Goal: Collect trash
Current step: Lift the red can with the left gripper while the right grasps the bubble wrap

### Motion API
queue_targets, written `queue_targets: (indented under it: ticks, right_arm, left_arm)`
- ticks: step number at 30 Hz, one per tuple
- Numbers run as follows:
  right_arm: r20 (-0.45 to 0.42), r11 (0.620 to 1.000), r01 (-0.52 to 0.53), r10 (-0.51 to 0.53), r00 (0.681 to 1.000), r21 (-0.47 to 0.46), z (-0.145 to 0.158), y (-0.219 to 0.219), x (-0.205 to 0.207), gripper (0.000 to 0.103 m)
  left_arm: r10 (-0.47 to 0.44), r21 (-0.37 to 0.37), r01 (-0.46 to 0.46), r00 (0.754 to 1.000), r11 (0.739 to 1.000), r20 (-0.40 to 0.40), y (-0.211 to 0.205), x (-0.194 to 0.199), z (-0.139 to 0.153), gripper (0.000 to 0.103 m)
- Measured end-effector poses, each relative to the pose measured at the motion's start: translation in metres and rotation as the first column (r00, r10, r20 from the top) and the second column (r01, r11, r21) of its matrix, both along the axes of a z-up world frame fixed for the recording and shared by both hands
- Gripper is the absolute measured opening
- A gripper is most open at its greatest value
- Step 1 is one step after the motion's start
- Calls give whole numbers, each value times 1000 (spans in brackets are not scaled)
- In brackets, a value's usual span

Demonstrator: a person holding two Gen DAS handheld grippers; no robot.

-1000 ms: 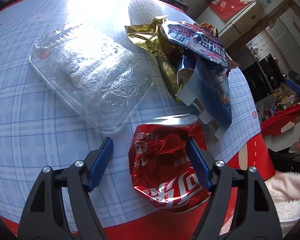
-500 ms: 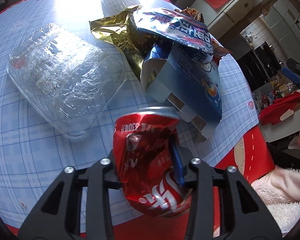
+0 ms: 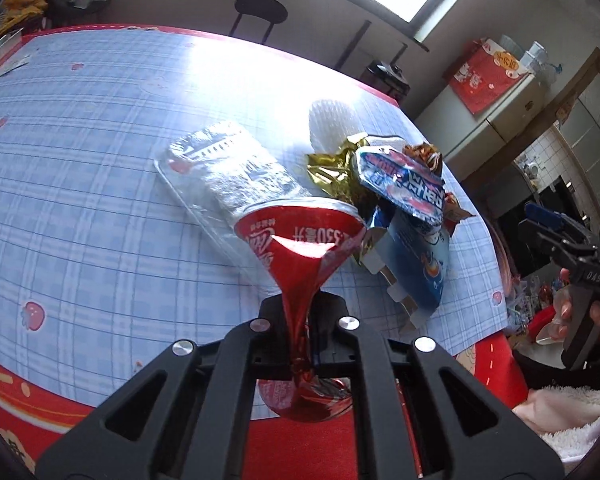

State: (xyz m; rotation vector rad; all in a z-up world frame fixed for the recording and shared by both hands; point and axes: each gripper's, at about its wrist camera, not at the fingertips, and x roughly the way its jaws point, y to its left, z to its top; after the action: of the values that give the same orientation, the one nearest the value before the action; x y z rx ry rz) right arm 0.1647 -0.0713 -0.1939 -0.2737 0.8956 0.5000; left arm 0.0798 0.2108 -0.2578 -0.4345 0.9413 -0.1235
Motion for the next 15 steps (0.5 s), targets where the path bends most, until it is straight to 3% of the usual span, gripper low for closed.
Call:
queue_targets:
  ticks: [4, 9, 12, 15]
  right_arm:
    - [-38, 992, -123, 123, 992, 3, -9, 49, 6, 98]
    - [-124, 964, -265, 263, 957, 3, -33, 124, 16, 98]
    - [-110, 945, -321, 314, 943, -55, -43, 163, 25, 98]
    - [-79, 950, -305, 300, 951, -59, -37, 175, 49, 98]
  left_arm:
    - [129, -8, -129, 991, 992, 29, 38, -22, 14, 8]
    - [264, -23, -264, 964, 964, 38, 88, -57, 21, 8]
    - [318, -13, -318, 947, 948, 39, 108, -79, 22, 8]
    - [365, -14, -364, 931, 931, 32, 123, -98, 22, 8]
